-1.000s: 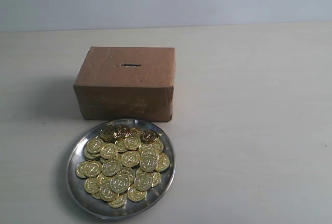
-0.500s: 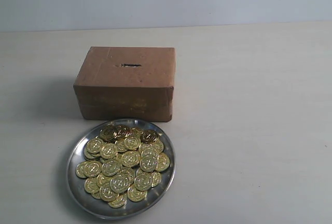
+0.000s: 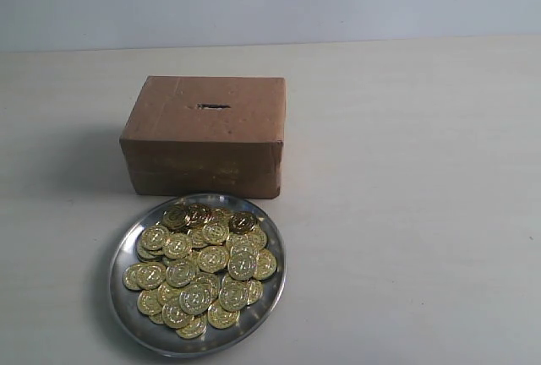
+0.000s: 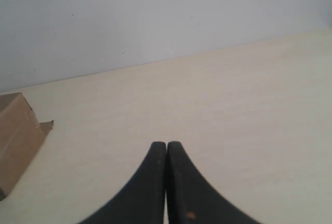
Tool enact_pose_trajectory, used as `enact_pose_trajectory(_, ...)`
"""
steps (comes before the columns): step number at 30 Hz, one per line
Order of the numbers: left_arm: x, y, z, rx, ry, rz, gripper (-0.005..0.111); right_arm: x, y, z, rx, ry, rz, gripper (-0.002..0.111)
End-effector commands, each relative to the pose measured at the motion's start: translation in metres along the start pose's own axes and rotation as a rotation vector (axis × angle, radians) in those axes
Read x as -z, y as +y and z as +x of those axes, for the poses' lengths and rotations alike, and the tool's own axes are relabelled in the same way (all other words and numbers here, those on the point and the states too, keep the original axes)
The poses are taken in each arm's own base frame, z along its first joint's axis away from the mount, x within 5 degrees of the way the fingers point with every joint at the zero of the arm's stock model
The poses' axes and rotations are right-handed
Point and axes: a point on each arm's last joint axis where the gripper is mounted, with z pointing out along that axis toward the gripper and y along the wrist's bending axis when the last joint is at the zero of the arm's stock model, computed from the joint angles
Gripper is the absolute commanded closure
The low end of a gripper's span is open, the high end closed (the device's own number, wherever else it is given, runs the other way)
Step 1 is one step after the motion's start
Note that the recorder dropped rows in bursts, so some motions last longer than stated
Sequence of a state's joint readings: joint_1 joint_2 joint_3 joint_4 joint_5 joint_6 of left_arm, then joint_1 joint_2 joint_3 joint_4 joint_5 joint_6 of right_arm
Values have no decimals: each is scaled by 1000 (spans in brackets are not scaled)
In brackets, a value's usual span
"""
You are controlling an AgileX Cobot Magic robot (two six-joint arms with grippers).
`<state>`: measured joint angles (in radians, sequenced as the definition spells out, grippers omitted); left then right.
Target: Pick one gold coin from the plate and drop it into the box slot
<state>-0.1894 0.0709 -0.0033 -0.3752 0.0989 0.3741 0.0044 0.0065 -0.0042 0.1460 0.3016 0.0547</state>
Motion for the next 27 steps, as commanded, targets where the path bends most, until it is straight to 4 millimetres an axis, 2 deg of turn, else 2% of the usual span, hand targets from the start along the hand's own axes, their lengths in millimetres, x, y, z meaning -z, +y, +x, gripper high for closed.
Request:
enact_pose_trajectory(1, 6, 1, 3, -5, -7, -28, 107, 0, 0, 0, -4, -14, 2, 108)
enact_pose_trajectory(21, 7, -5, 18, 9, 157, 30, 107, 0, 0, 0, -4, -14, 2, 108)
enact_pose_trajectory(27, 7, 0, 21, 38, 190, -24, 107, 0, 0, 0, -4, -14, 2, 108)
